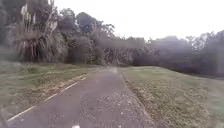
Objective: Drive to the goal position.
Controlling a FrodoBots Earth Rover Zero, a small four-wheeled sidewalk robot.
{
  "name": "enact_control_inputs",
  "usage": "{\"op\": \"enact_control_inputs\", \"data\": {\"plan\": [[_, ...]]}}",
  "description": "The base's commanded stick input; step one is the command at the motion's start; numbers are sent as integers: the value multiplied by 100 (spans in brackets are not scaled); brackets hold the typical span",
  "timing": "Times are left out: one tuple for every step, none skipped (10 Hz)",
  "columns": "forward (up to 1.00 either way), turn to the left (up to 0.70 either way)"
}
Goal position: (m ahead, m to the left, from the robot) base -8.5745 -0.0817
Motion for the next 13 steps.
{"op": "enact_control_inputs", "data": {"plan": [[0,0],[3,0],[16,1],[30,1],[44,1],[45,9],[45,17],[45,25],[45,15],[60,1],[60,1],[60,1],[60,1]]}}
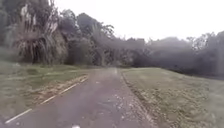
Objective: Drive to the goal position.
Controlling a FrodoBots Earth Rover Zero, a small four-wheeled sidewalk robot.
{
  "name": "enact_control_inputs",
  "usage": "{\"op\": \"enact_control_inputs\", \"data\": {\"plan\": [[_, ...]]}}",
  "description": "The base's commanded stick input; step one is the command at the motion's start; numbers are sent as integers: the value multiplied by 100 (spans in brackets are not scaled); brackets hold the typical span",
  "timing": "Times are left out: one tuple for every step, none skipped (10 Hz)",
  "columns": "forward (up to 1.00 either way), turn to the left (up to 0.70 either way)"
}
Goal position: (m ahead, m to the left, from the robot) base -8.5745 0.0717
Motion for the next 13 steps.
{"op": "enact_control_inputs", "data": {"plan": [[60,1],[60,1],[60,1],[60,1],[60,1],[60,1],[60,1],[60,1],[60,1],[60,1],[60,1],[60,1],[60,1]]}}
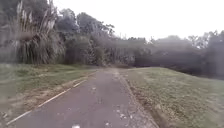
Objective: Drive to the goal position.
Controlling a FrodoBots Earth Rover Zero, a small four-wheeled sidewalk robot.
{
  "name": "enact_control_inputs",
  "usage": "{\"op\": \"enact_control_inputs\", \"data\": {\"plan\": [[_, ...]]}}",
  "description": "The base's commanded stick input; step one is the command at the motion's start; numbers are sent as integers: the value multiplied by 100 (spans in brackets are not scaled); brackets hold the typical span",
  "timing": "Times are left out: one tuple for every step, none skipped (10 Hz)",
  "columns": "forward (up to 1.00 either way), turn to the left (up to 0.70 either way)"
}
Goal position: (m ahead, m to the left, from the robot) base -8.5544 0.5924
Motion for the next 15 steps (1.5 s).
{"op": "enact_control_inputs", "data": {"plan": [[60,1],[60,1],[60,1],[60,1],[60,1],[60,1],[60,1],[60,1],[60,1],[60,1],[60,1],[60,2],[60,11],[60,16],[60,16]]}}
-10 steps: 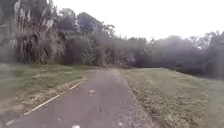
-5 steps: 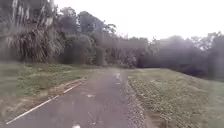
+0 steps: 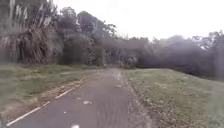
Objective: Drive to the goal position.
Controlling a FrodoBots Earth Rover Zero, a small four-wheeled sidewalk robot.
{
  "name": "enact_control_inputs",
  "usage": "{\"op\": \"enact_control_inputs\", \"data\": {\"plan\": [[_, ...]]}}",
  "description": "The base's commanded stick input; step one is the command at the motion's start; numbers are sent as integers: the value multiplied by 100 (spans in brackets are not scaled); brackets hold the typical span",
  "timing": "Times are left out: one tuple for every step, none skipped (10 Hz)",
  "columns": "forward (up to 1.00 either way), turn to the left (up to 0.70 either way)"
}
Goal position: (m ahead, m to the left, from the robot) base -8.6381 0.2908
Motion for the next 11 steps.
{"op": "enact_control_inputs", "data": {"plan": [[60,6],[60,1],[60,1],[60,1],[60,1],[60,1],[60,1],[60,1],[60,1],[60,1],[60,1]]}}
